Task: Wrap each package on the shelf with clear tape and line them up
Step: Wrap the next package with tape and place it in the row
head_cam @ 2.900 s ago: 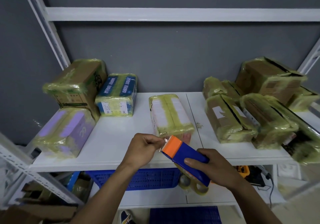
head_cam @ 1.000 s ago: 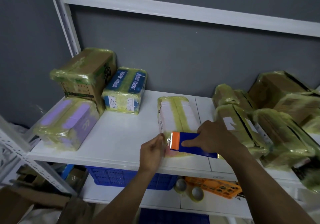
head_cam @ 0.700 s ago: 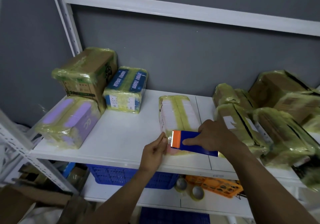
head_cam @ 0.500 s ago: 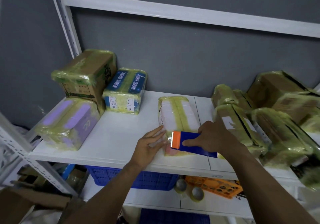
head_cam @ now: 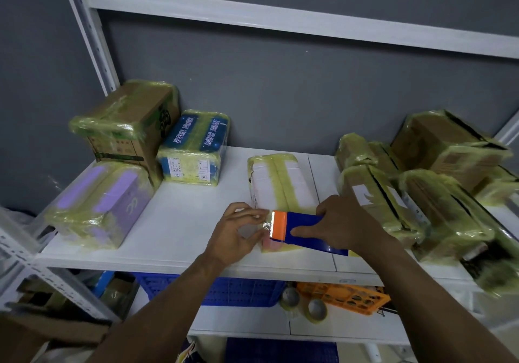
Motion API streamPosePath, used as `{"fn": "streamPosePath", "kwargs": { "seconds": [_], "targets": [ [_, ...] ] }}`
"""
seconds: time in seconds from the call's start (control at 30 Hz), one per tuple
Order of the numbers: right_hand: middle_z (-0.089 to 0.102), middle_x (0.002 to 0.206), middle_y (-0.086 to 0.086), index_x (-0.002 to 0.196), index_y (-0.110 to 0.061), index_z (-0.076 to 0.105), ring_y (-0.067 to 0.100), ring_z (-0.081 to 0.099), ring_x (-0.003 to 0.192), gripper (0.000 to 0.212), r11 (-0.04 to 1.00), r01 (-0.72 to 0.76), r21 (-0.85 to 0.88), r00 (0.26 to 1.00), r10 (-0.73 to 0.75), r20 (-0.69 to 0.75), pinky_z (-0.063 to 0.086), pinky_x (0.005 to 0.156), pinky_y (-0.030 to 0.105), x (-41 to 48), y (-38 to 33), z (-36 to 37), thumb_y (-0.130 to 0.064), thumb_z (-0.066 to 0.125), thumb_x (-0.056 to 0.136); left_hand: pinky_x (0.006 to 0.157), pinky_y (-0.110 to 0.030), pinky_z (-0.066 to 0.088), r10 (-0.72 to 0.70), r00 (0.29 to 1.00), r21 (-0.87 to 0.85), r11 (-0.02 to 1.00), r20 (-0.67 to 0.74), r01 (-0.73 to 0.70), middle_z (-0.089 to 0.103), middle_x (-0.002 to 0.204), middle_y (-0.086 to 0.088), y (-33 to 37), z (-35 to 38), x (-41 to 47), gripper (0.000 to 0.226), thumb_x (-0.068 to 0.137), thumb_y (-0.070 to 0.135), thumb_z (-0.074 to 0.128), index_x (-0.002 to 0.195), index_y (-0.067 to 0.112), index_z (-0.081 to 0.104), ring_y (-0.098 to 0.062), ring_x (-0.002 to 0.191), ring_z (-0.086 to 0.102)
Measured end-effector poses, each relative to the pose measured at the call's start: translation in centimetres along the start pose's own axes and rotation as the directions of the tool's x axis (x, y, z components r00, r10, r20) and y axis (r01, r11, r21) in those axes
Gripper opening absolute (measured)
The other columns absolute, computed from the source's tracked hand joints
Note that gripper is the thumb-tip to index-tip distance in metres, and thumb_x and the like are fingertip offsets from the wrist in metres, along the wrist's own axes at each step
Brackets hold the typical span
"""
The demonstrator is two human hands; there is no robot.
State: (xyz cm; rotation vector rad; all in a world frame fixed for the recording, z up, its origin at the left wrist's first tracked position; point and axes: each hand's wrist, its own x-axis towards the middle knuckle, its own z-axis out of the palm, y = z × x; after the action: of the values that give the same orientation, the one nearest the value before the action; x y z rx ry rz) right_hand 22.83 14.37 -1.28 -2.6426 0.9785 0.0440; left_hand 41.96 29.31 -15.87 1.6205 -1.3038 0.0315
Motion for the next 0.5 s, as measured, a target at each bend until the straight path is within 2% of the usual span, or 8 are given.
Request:
{"fn": "streamPosePath", "kwargs": {
  "seconds": [0.07,0.17,0.27,0.33,0.43,0.5],
  "targets": [
    [0.068,0.072,-0.007,0.080,-0.020,0.066,0.010,0.067,0.066,0.062,1.000,0.003,0.016,1.000,-0.003,-0.018,0.053,0.063,0.022,-0.3,0.1,-0.5,-0.079,0.077,0.065,0.097,-0.014,0.047,0.002,1.000,0.024,1.000,0.003,-0.002,0.062,0.125,0.029,0.2,0.1,-0.1,0.039,0.085,0.039,0.075,0.122,0.026,0.072,0.000,0.120,0.052],
    [0.067,0.071,-0.007,0.078,-0.021,0.066,0.009,0.066,0.063,0.064,1.000,-0.019,-0.008,0.999,0.019,-0.040,0.048,0.058,0.019,-1.0,0.7,-1.4,-0.081,0.077,0.062,0.098,-0.022,0.052,-0.001,1.000,0.054,0.999,-0.003,0.001,0.066,0.125,0.024,0.1,0.0,0.0,0.041,0.087,0.049,0.071,0.120,0.025,0.074,0.000,0.117,0.058],
    [0.066,0.075,-0.009,0.085,-0.022,0.067,0.008,0.064,0.064,0.071,0.996,-0.055,-0.074,0.995,0.048,-0.085,0.045,0.055,0.018,-1.6,1.7,-2.5,-0.086,0.075,0.058,0.100,-0.028,0.054,0.004,0.999,0.053,0.999,-0.032,-0.002,0.066,0.127,0.023,-0.3,-0.2,-0.2,0.032,0.088,0.034,0.076,0.118,0.023,0.075,0.001,0.117,0.062],
    [0.066,0.078,-0.009,0.089,-0.020,0.068,0.008,0.064,0.067,0.074,0.992,-0.065,-0.107,0.994,0.054,-0.099,0.050,0.059,0.020,-1.7,2.0,-3.0,-0.087,0.075,0.057,0.100,-0.033,0.054,-0.004,1.000,0.046,0.999,-0.015,0.004,0.066,0.128,0.021,-0.1,0.0,-0.2,0.032,0.088,0.023,0.079,0.119,0.022,0.074,0.000,0.117,0.062],
    [0.068,0.082,-0.006,0.092,-0.018,0.069,0.010,0.066,0.070,0.078,0.990,-0.070,-0.126,0.995,0.060,-0.084,0.057,0.068,0.024,-1.6,2.4,-3.1,-0.087,0.074,0.058,0.103,-0.030,0.052,0.003,1.000,0.028,1.000,-0.010,-0.003,0.063,0.133,0.023,0.6,0.3,-0.6,0.037,0.093,0.017,0.073,0.129,0.026,0.069,-0.002,0.121,0.059],
    [0.069,0.082,-0.004,0.091,-0.017,0.071,0.009,0.065,0.071,0.078,0.989,-0.079,-0.127,0.996,0.072,-0.061,0.054,0.065,0.022,-1.7,2.7,-2.9,-0.087,0.074,0.058,0.104,-0.027,0.049,0.038,0.999,0.026,0.999,0.017,-0.038,0.059,0.139,0.022,1.0,0.1,-1.2,0.044,0.096,0.014,0.069,0.138,0.027,0.063,-0.005,0.124,0.057]
  ]
}}
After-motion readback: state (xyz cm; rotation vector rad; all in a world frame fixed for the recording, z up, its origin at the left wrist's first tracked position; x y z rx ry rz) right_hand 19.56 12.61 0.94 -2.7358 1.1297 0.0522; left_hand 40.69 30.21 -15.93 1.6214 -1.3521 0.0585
